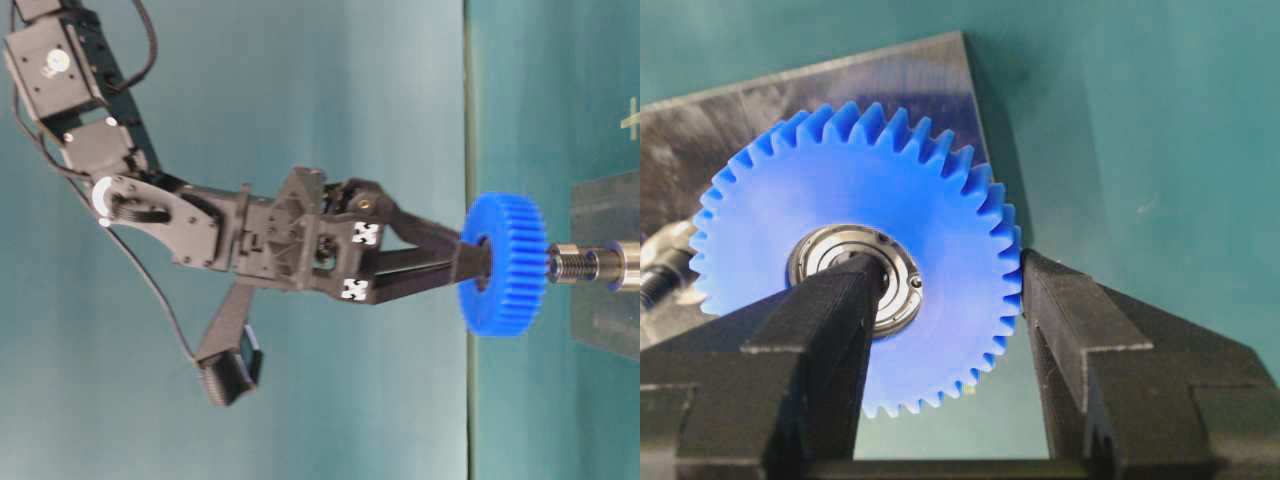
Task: Fit the large gear onto the shaft.
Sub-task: 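Align the gear bore with the upper shaft and lower it down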
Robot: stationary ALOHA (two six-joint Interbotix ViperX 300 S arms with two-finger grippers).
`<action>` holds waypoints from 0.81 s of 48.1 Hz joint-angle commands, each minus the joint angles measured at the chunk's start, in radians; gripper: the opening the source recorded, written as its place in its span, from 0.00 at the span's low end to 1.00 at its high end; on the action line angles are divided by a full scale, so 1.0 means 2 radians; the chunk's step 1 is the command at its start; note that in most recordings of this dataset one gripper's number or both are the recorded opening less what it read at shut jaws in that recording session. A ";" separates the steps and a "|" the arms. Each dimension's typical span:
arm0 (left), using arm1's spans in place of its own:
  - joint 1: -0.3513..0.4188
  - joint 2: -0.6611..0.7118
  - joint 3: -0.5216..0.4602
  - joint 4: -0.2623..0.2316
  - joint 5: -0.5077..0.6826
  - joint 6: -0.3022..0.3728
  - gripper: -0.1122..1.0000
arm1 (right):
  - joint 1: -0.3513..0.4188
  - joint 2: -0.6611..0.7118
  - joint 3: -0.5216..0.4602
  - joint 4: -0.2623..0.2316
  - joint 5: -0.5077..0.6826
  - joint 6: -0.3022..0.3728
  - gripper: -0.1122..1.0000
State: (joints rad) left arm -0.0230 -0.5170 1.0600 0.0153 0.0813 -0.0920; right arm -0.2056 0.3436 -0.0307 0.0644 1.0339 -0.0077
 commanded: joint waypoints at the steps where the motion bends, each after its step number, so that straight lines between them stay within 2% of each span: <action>1: 0.000 -0.004 -0.005 0.002 -0.007 -0.001 0.10 | 0.002 -0.011 -0.012 0.001 0.000 -0.004 0.54; 19: 0.000 -0.004 -0.002 0.001 -0.015 -0.001 0.10 | 0.002 -0.008 -0.013 0.002 0.002 -0.005 0.54; 30: 0.000 -0.007 0.008 0.002 -0.041 -0.002 0.10 | 0.001 -0.007 -0.013 0.002 0.003 -0.002 0.54; 32: 0.000 -0.008 0.008 0.002 -0.041 -0.001 0.10 | 0.001 -0.007 -0.013 0.002 0.003 -0.003 0.58; 37: 0.000 -0.012 0.012 0.001 -0.042 -0.001 0.10 | 0.001 -0.006 -0.013 0.000 0.003 -0.005 0.81; 39: 0.000 -0.014 0.014 0.001 -0.042 -0.002 0.10 | 0.001 -0.005 -0.013 -0.001 0.003 -0.004 0.84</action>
State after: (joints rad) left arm -0.0230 -0.5323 1.0937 0.0153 0.0061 -0.0936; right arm -0.2071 0.3482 -0.0337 0.0644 1.0400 -0.0077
